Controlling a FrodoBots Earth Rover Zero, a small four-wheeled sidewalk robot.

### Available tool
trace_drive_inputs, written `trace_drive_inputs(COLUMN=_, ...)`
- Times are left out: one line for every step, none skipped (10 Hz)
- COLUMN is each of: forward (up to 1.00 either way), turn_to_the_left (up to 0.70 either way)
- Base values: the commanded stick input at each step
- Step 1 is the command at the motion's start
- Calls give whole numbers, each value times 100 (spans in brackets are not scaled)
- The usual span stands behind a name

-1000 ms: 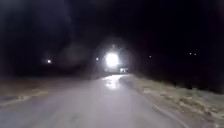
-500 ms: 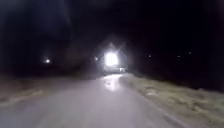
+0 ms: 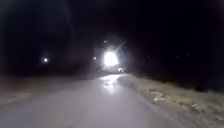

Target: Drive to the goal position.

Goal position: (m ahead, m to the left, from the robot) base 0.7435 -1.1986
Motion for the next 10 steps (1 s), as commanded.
trace_drive_inputs(forward=100, turn_to_the_left=16)
trace_drive_inputs(forward=100, turn_to_the_left=15)
trace_drive_inputs(forward=100, turn_to_the_left=0)
trace_drive_inputs(forward=100, turn_to_the_left=0)
trace_drive_inputs(forward=100, turn_to_the_left=0)
trace_drive_inputs(forward=100, turn_to_the_left=0)
trace_drive_inputs(forward=100, turn_to_the_left=0)
trace_drive_inputs(forward=100, turn_to_the_left=0)
trace_drive_inputs(forward=100, turn_to_the_left=0)
trace_drive_inputs(forward=100, turn_to_the_left=0)
